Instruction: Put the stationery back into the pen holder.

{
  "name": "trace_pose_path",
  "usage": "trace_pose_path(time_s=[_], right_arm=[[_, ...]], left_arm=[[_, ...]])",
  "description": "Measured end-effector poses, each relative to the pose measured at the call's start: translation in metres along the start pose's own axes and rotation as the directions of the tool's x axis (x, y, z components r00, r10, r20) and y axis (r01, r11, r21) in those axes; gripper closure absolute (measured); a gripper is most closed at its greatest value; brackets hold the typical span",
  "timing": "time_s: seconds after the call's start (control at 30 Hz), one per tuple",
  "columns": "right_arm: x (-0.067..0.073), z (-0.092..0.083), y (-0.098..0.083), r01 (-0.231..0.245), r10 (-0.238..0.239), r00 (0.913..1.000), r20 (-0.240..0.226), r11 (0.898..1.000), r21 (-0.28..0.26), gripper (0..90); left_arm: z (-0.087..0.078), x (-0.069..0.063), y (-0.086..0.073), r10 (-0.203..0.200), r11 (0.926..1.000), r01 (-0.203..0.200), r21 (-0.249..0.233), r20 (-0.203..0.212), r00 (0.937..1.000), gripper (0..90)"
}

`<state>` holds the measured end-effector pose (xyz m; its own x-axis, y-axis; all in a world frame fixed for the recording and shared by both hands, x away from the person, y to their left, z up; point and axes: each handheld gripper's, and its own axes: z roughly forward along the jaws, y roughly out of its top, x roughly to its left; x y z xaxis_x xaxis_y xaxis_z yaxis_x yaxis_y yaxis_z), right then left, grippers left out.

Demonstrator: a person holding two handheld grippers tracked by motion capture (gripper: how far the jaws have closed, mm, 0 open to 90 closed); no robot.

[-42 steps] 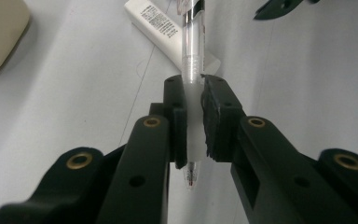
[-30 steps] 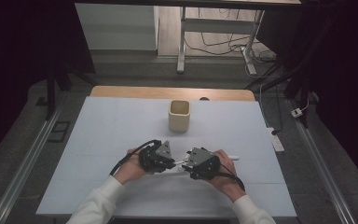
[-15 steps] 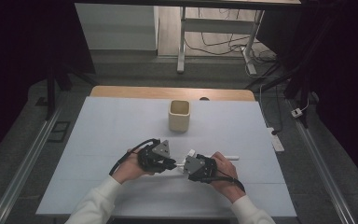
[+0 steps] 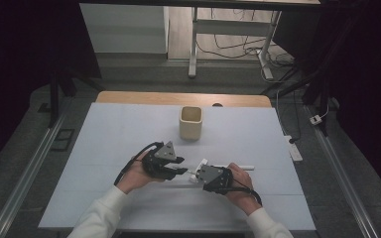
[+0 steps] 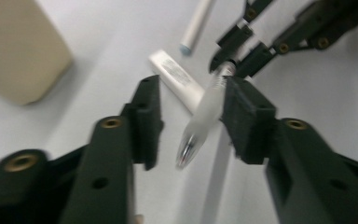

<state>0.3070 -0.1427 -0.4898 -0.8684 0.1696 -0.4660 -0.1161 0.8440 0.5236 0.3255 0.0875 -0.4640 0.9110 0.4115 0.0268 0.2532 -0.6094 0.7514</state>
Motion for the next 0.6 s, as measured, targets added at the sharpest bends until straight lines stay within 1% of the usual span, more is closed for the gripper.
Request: trace_pose_path(time_s=[0.07, 0.1, 0.13, 0.2, 0.23, 0.27, 0.3, 0.43, 0.53, 0.6], right_arm=[[-0.002, -0.002, -0.002, -0.027, 0.028, 0.9996, 0.008, 1.0, -0.014, 79.3], [-0.003, -0.002, -0.003, -0.046, 0.046, 0.9989, 0.009, 0.998, -0.03, 79.3], [-0.005, -0.003, -0.003, -0.06, 0.06, 0.9982, 0.01, 0.998, -0.028, 79.3], [-0.006, -0.004, -0.004, -0.099, 0.101, 0.9947, 0.019, 0.993, -0.059, 79.3], [-0.007, -0.006, -0.005, -0.104, 0.106, 0.9942, 0.02, 0.993, -0.063, 79.3], [-0.007, -0.006, -0.005, -0.126, 0.128, 0.9914, 0.024, 0.989, -0.075, 79.3], [-0.009, -0.007, -0.006, -0.133, 0.136, 0.9903, 0.029, 0.988, -0.082, 79.3], [-0.012, -0.009, -0.009, -0.192, 0.197, 0.9799, 0.035, 0.975, -0.112, 79.2], [-0.015, -0.011, -0.012, -0.244, 0.25, 0.9678, 0.027, 0.96, -0.139, 79.2], [-0.017, -0.012, -0.014, -0.266, 0.272, 0.9622, 0.018, 0.951, -0.156, 79.2]], left_arm=[[-0.004, 0.003, -0.001, -0.042, 0.9987, 0.042, -0.028, -0.015, 0.999, 47.8], [-0.005, 0.005, -0.001, -0.063, 0.9973, 0.062, -0.039, -0.021, 0.9978, 45.3], [-0.006, 0.006, -0.002, -0.087, 0.995, 0.085, -0.052, -0.026, 0.9959, 43.2], [-0.008, 0.008, -0.002, -0.121, 0.9905, 0.118, -0.071, -0.038, 0.9919, 39.0], [-0.008, 0.009, -0.003, -0.133, 0.9883, 0.129, -0.08, -0.042, 0.9902, 37.5], [-0.009, 0.01, -0.003, -0.143, 0.9864, 0.138, -0.089, -0.046, 0.9887, 36.2], [-0.01, 0.011, -0.004, -0.156, 0.9838, 0.15, -0.097, -0.049, 0.9866, 35.0], [-0.011, 0.014, -0.007, -0.192, 0.9758, 0.186, -0.116, -0.047, 0.9802, 32.8], [-0.01, 0.016, -0.009, -0.211, 0.9726, 0.205, -0.11, -0.049, 0.9763, 32.0], [-0.008, 0.016, -0.01, -0.22, 0.9709, 0.214, -0.107, -0.048, 0.9743, 31.4]])
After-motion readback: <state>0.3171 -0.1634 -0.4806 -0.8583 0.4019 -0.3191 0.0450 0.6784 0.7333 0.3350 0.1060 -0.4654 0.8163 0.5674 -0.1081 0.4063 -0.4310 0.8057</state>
